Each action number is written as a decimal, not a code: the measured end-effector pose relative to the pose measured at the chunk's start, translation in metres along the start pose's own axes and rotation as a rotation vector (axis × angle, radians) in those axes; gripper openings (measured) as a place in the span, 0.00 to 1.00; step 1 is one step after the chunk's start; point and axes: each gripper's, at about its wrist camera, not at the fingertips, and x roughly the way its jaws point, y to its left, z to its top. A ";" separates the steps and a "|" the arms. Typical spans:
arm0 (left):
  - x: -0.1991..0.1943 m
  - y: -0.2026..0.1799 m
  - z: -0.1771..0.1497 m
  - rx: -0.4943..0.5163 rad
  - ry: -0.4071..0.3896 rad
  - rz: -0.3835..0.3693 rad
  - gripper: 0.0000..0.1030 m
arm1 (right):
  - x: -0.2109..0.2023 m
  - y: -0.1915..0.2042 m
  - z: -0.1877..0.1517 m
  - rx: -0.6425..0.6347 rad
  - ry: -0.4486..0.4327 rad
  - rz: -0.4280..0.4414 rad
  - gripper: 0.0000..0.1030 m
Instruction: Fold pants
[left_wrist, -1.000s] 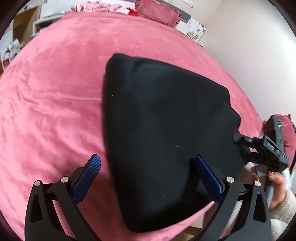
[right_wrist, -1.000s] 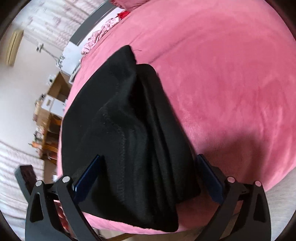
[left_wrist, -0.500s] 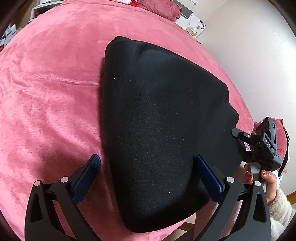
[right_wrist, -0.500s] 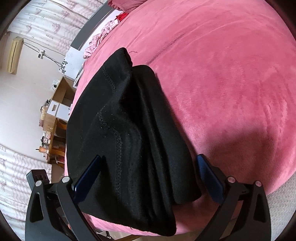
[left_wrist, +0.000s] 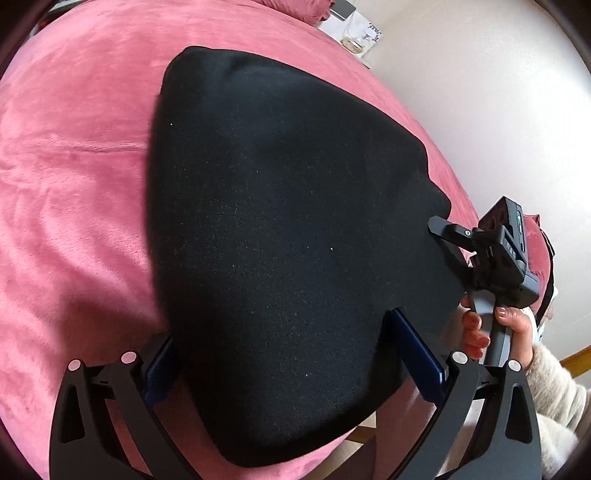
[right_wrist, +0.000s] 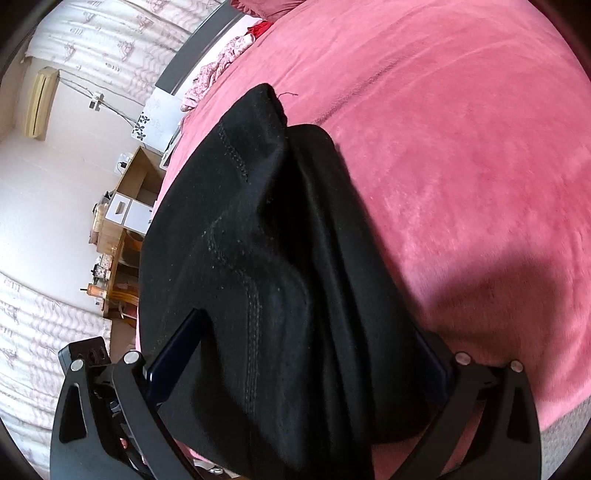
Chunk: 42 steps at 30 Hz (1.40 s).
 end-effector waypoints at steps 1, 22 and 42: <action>0.000 0.001 0.000 -0.005 0.000 -0.008 0.97 | 0.001 0.001 0.000 -0.004 -0.001 -0.002 0.98; -0.010 -0.012 0.001 0.069 -0.024 0.081 0.75 | -0.005 0.022 -0.010 -0.101 -0.031 -0.018 0.76; -0.073 -0.028 0.018 0.238 -0.292 0.264 0.56 | -0.006 0.114 0.001 -0.363 -0.119 0.066 0.56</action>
